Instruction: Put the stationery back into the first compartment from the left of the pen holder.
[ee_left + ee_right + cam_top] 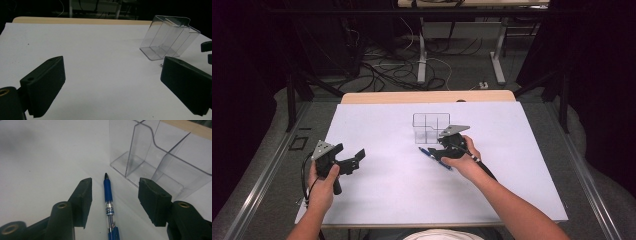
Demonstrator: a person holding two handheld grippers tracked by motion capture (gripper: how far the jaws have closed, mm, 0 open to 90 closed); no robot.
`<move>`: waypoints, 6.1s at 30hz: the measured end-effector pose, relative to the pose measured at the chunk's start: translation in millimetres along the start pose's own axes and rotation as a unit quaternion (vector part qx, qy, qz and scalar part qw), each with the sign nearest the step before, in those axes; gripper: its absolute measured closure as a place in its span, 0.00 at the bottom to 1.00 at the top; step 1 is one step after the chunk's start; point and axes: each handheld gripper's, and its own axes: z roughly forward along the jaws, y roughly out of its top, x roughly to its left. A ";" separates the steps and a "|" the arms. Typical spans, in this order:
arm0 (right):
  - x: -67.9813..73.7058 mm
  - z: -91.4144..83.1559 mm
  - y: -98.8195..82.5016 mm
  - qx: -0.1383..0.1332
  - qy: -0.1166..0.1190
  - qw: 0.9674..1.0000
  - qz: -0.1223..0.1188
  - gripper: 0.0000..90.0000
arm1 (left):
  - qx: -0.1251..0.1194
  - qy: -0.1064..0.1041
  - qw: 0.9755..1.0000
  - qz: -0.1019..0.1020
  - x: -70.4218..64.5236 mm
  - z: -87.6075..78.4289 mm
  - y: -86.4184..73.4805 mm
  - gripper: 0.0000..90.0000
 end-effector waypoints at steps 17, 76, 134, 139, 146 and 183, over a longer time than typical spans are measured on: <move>-4.4 29.0 -9.8 0.062 -0.002 0.998 0.003 0.52 | 0.003 -0.001 1.000 0.000 0.4 0.6 -0.3 0.06; 1.7 37.7 -10.0 0.094 0.022 0.995 0.009 0.88 | 0.005 0.000 1.000 0.001 1.1 0.8 -0.7 0.06; 11.8 -27.2 30.8 -0.086 0.044 0.995 0.015 0.89 | 0.002 -0.074 0.997 -0.032 -27.6 1.7 9.0 0.06; 11.5 -30.7 32.0 -0.101 0.043 0.994 0.016 0.89 | -0.002 -0.079 0.996 -0.028 -33.2 1.7 10.4 0.11; 11.2 -33.7 32.8 -0.112 0.039 0.993 0.012 0.89 | -0.002 -0.082 0.996 -0.023 -38.1 3.0 10.5 0.15; 40.4 -49.4 43.0 -0.112 -0.040 0.974 -0.194 0.89 | 0.003 -0.090 0.996 -0.004 -45.2 3.7 12.8 0.28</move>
